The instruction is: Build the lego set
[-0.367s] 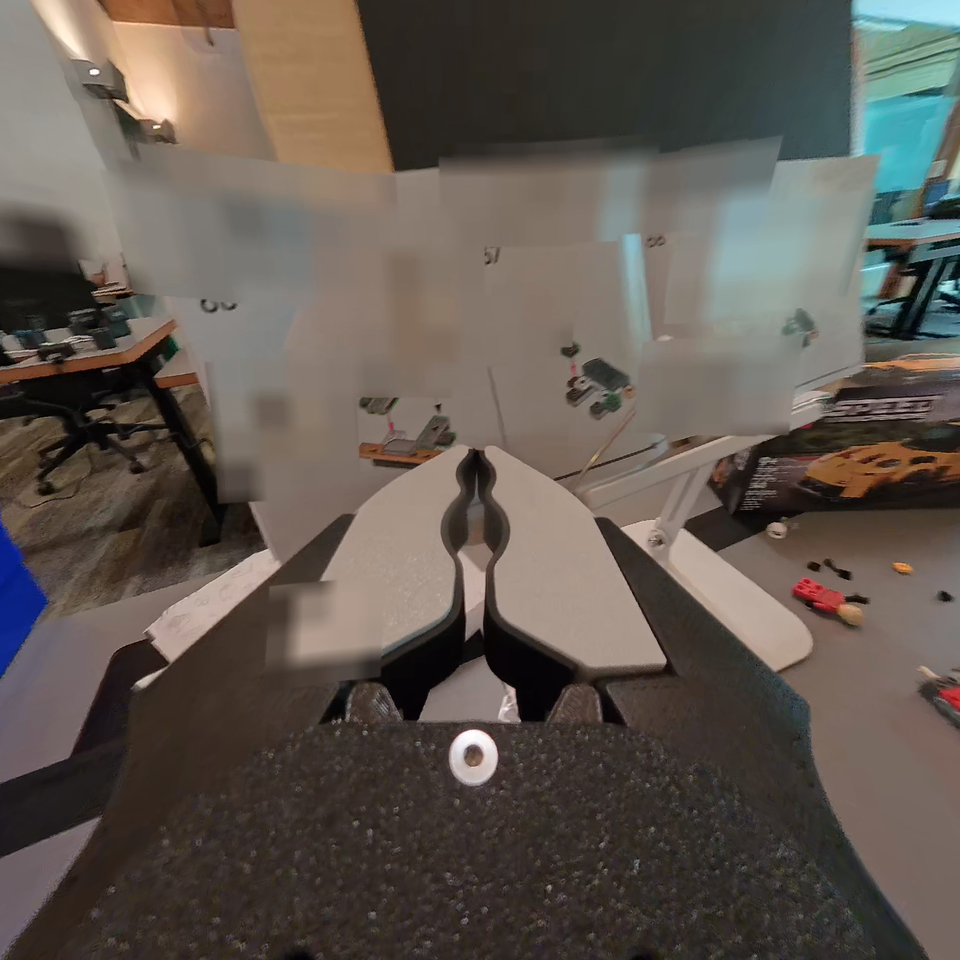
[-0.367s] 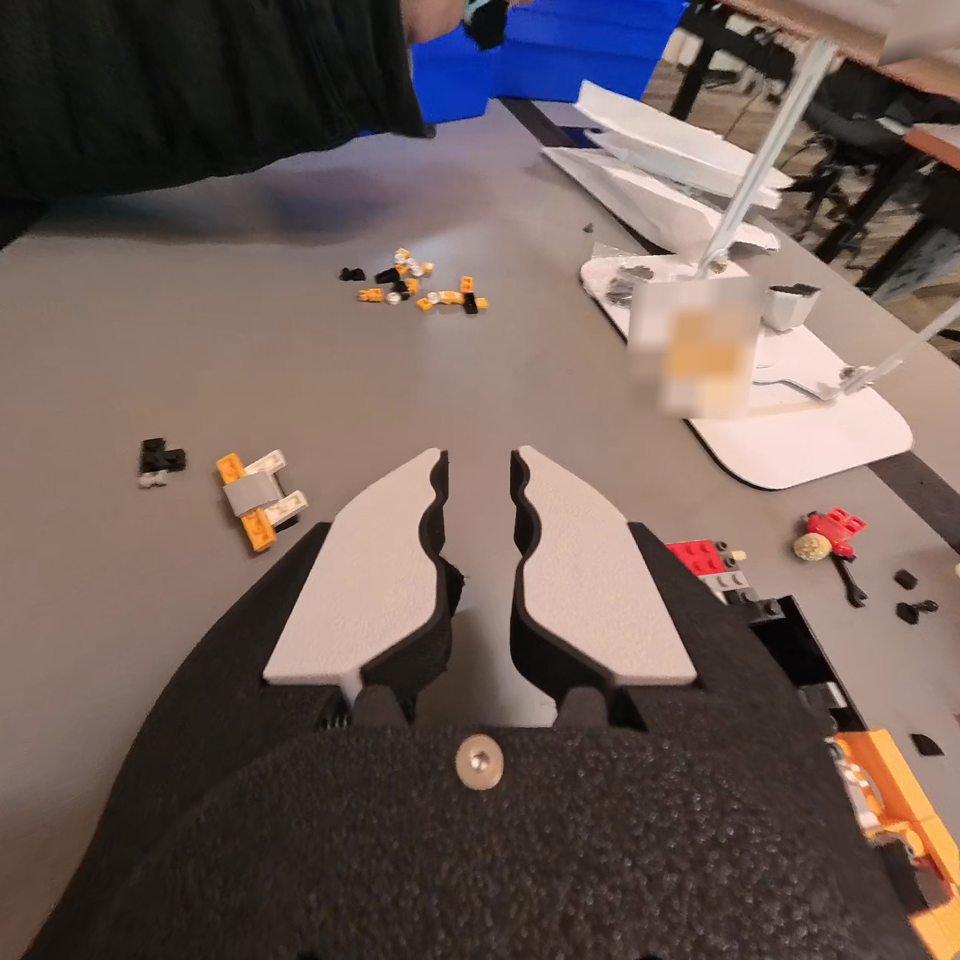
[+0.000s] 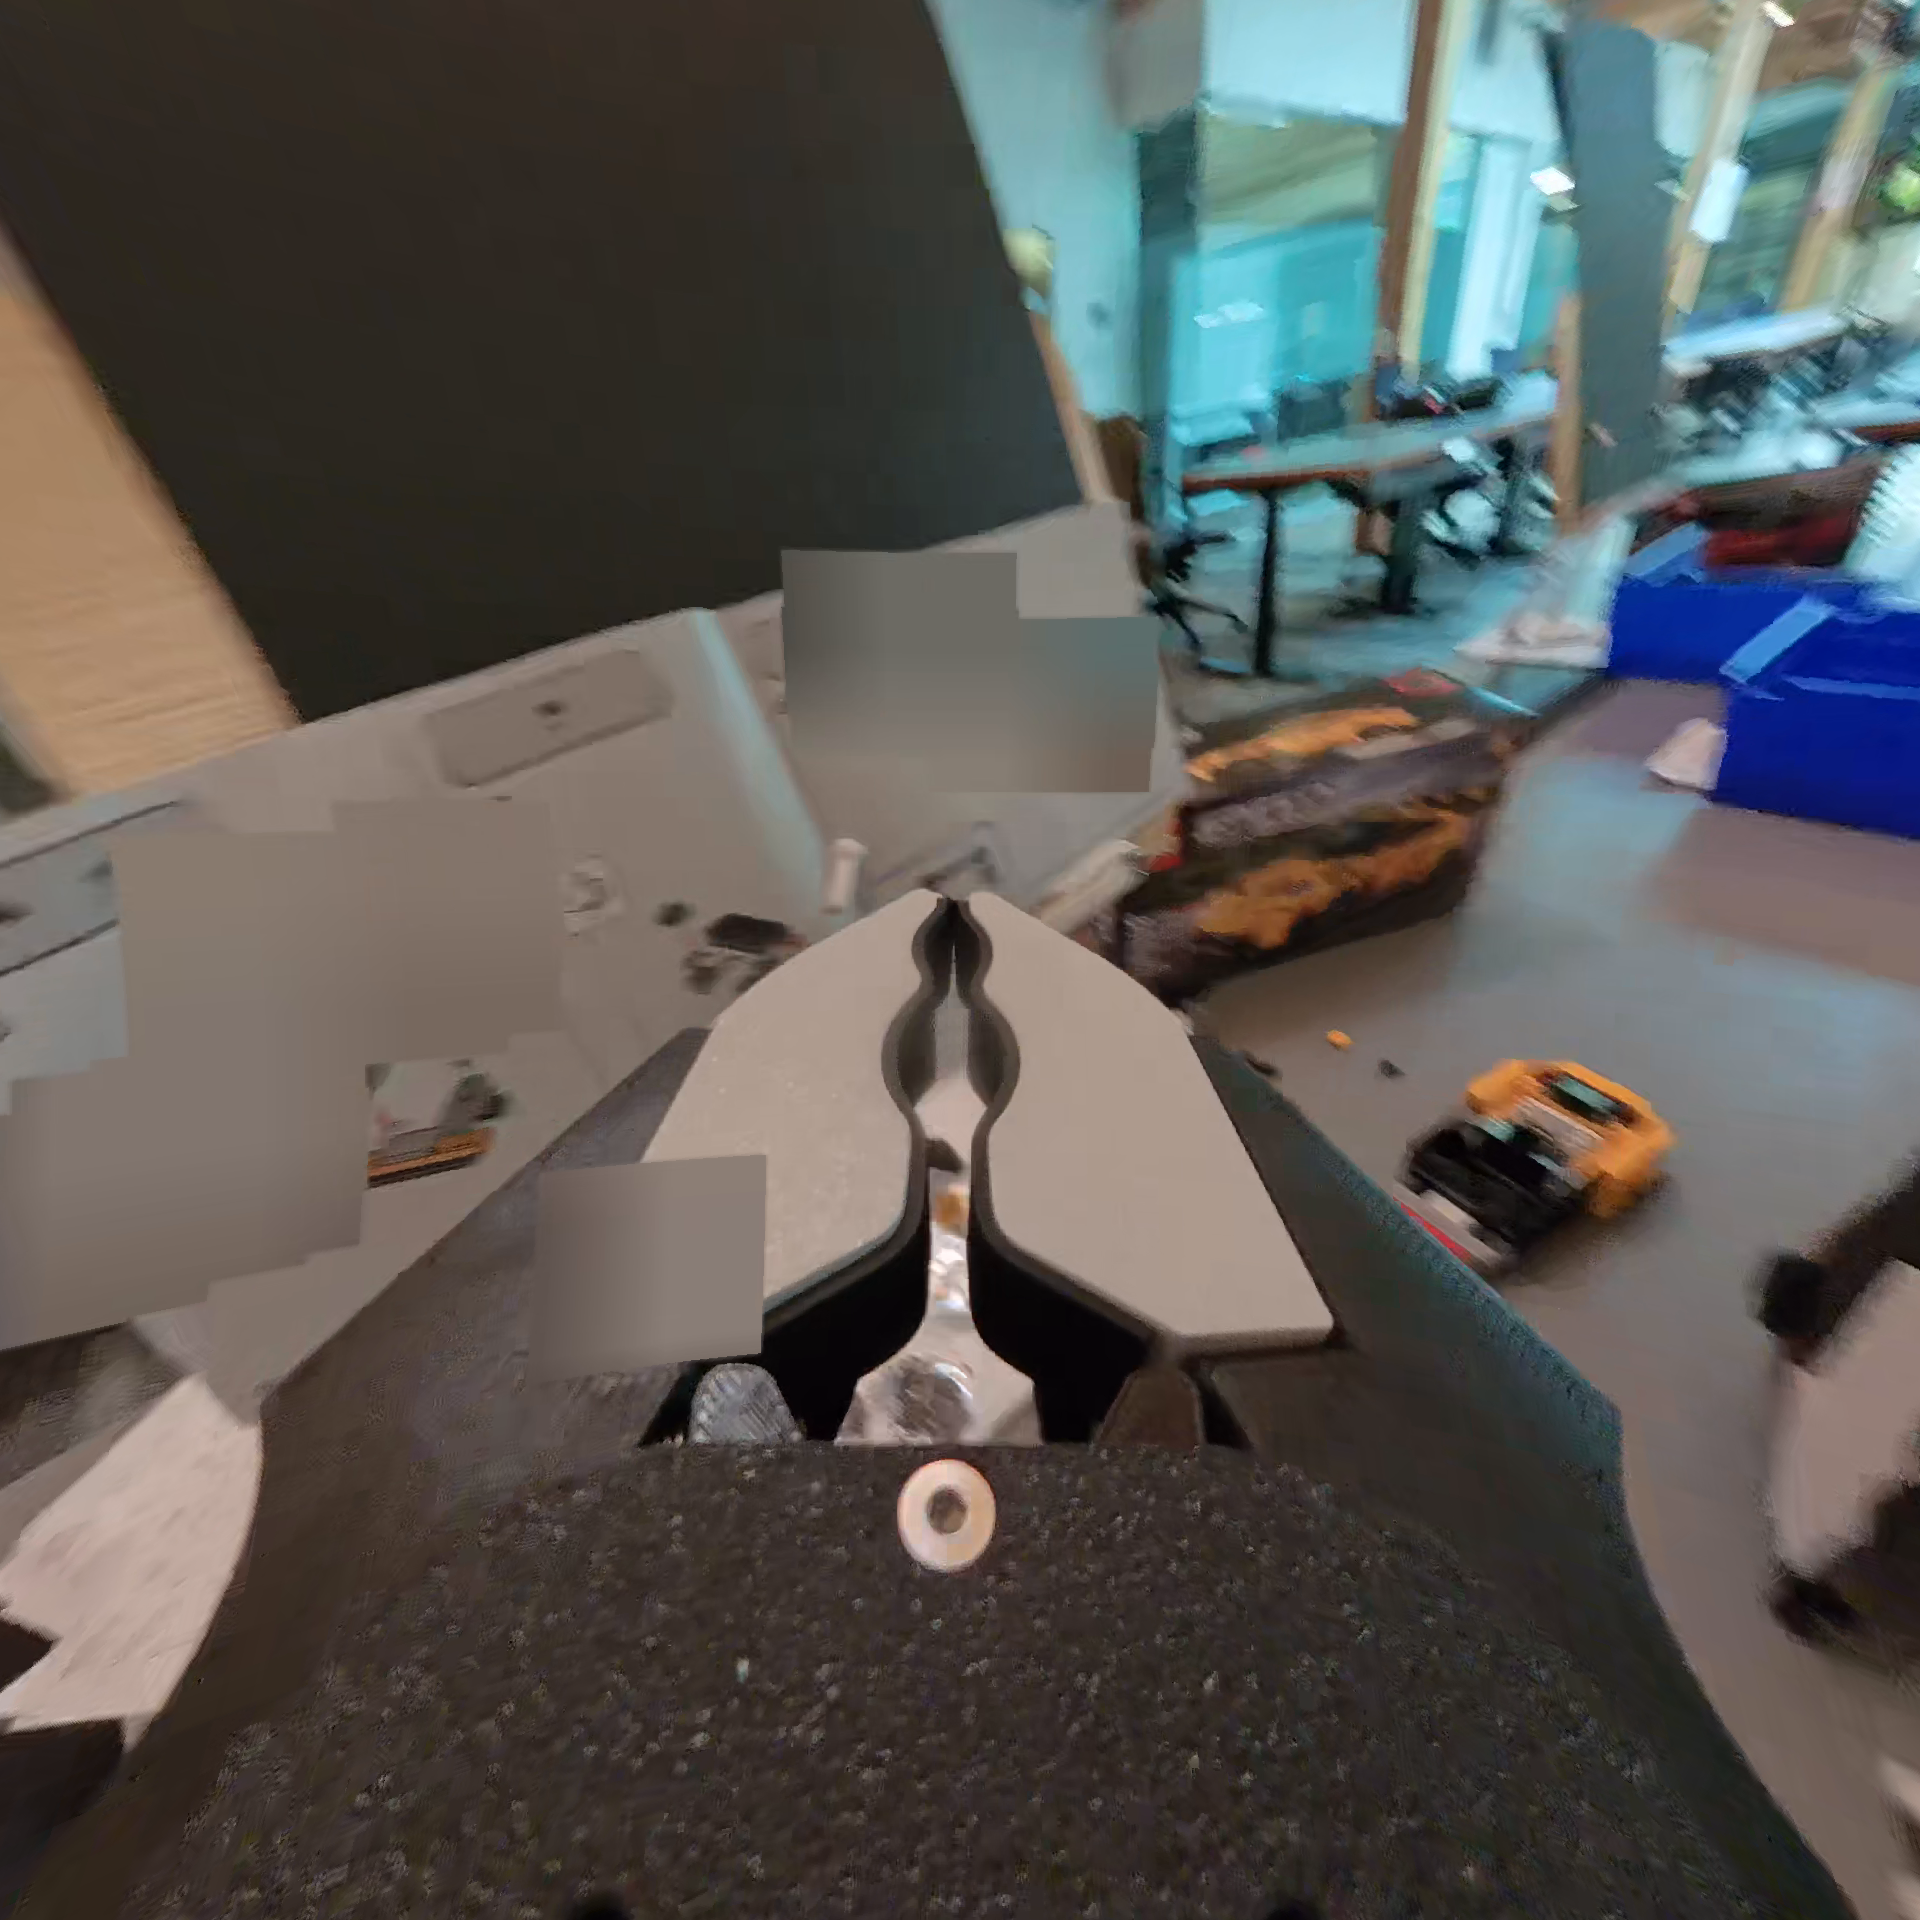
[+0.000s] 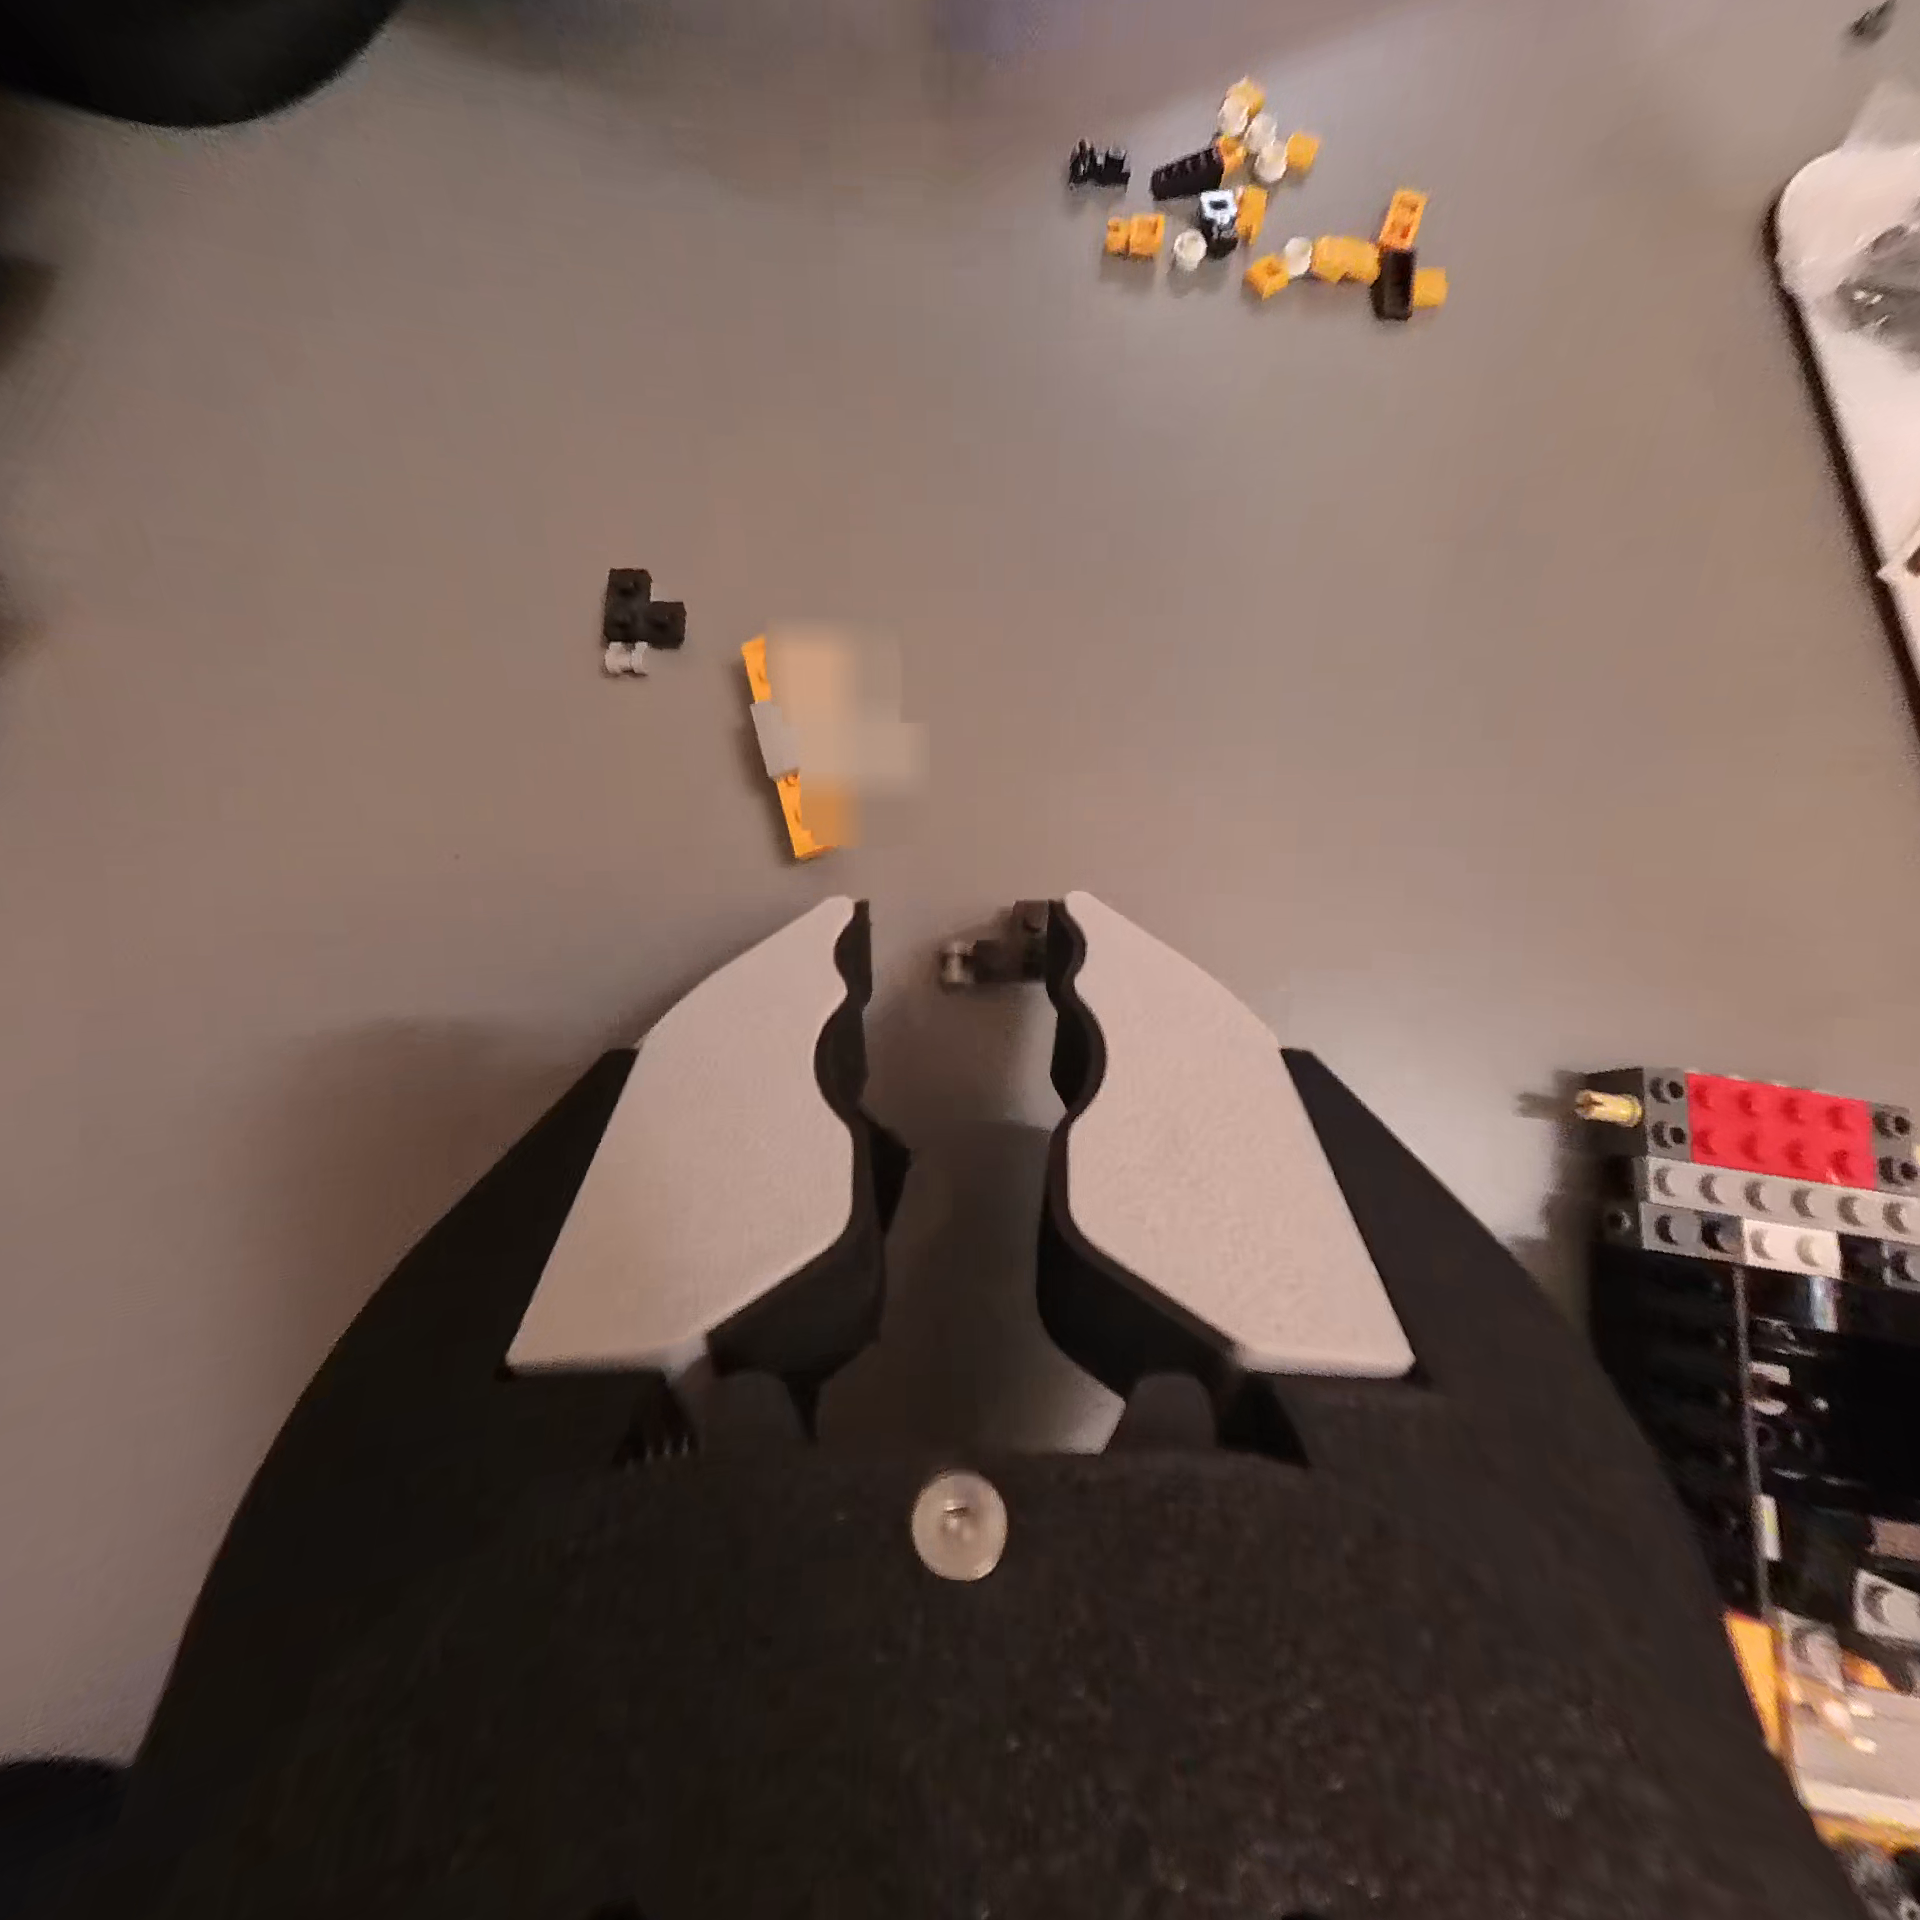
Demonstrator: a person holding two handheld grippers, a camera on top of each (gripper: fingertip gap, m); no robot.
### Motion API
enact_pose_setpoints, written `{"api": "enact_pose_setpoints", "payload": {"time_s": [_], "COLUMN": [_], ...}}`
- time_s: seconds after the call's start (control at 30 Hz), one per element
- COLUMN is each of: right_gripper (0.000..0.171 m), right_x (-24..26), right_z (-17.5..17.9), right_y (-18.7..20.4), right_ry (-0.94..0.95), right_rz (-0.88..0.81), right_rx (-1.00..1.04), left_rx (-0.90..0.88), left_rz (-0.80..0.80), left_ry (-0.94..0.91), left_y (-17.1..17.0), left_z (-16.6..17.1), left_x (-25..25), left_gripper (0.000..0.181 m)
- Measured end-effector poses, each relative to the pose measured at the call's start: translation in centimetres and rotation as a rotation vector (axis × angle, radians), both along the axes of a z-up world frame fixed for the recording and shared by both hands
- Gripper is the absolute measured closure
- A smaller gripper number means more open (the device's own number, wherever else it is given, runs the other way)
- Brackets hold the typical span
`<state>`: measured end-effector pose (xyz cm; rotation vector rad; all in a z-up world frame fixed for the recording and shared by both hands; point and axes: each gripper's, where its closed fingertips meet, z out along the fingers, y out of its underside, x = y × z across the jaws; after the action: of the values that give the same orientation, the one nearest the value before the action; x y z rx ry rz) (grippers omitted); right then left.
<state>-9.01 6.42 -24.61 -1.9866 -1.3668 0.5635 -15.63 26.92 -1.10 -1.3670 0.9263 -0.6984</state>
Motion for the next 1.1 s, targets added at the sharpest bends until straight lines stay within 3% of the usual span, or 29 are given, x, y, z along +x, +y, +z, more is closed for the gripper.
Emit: {"api": "enact_pose_setpoints", "payload": {"time_s": [0.03, 0.13, 0.2, 0.37, 0.6, 0.7, 0.87, 1.1], "right_gripper": [0.138, 0.136, 0.136, 0.139, 0.149, 0.149, 0.149, 0.149], "right_x": [0.2, 0.7, 0.8, 0.7, 0.5, -0.7, -2.3, -3.6], "right_z": [-0.1, -0.5, -0.8, -1.5, -0.7, 2.1, 6.1, 7.6], "right_y": [0.0, 0.2, 0.1, 0.3, 0.3, -0.5, -2.5, -4.8], "right_ry": [-0.012, -0.049, -0.059, -0.093, -0.047, 0.153, 0.447, 0.561], "right_rz": [-0.006, -0.023, -0.026, -0.042, -0.035, -0.004, 0.094, 0.214], "right_rx": [-0.006, -0.006, -0.012, -0.004, 0.017, -0.041, -0.181, -0.312], "left_rx": [-0.035, -0.132, -0.183, -0.352, -0.546, -0.456, -0.136, 0.148], "left_rz": [-0.063, -0.221, -0.276, -0.365, -0.428, -0.497, -0.664, -0.710], "left_ry": [0.054, 0.200, 0.295, 0.342, 0.297, 0.292, 0.330, 0.377], "left_y": [-1.4, -5.6, -8.1, -13.4, -16.5, -17.8, -21.8, -24.3], "left_z": [-0.6, -4.0, -7.6, -14.8, -18.6, -18.4, -17.2, -16.3], "left_x": [0.8, 2.4, 2.5, 1.8, 2.2, 2.9, 3.6, 3.7], "left_gripper": [0.181, 0.180, 0.168, 0.166, 0.164, 0.163, 0.163, 0.170]}}
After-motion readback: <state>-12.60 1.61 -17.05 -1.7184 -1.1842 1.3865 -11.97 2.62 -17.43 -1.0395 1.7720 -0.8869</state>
